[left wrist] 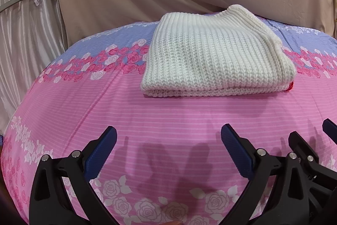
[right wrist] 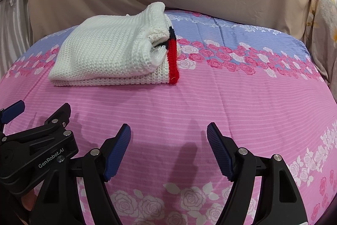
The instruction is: Fold small clothes
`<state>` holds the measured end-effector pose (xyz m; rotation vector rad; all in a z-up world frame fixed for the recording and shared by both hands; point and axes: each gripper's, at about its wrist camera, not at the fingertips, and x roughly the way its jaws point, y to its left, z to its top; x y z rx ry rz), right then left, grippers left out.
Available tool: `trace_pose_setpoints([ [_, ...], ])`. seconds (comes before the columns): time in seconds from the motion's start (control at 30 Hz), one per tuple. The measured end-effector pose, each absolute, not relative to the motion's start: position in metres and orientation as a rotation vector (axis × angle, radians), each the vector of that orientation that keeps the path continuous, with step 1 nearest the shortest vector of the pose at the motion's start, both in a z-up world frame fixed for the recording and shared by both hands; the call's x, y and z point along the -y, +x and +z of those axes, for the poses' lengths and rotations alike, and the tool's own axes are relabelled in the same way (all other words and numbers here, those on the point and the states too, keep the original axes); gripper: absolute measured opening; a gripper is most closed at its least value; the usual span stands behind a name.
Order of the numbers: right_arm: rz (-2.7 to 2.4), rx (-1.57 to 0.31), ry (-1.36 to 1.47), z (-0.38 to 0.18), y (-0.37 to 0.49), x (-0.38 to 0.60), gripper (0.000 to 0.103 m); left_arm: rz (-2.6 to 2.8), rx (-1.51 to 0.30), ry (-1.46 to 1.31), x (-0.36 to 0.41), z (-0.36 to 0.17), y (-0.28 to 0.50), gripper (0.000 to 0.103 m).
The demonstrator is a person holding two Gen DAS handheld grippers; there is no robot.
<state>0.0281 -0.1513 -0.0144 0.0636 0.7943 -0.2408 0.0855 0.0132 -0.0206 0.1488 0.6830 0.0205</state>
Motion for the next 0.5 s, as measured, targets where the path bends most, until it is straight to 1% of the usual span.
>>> trace_pose_setpoints([
  [0.5, -0.246, -0.78, 0.061, -0.0127, 0.0245, 0.1515, 0.073, 0.018, -0.667, 0.151, -0.0132, -0.0195, 0.0842, 0.096],
])
